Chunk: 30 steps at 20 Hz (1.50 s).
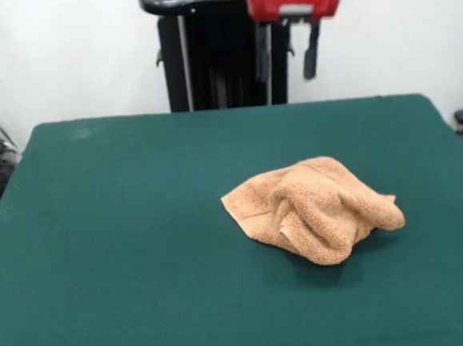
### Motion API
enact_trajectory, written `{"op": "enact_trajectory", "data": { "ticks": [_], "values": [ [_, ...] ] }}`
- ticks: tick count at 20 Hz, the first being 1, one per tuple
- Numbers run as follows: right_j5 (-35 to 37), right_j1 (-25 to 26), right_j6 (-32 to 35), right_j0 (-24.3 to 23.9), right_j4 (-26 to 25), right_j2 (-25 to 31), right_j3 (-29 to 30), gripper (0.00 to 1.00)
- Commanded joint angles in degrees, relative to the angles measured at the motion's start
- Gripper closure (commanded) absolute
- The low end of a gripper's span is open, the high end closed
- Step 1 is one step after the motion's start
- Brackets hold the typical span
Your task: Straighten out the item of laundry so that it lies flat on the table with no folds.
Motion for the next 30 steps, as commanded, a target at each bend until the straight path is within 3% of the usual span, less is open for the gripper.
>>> {"op": "enact_trajectory", "data": {
  "ticks": [1, 13, 24, 30],
  "values": [
    [-13.50, 11.33, 16.81, 0.05, 3.42, 1.15, -1.20, 0.00],
    [-25.15, 22.84, 17.03, -4.75, 5.11, 7.18, -2.82, 0.00],
    [-28.03, 24.21, 18.72, -5.52, 6.40, 9.76, -1.54, 0.00],
    [-29.57, 25.53, 18.84, -2.81, 9.12, 7.62, -2.24, 0.00]
  ]
}}
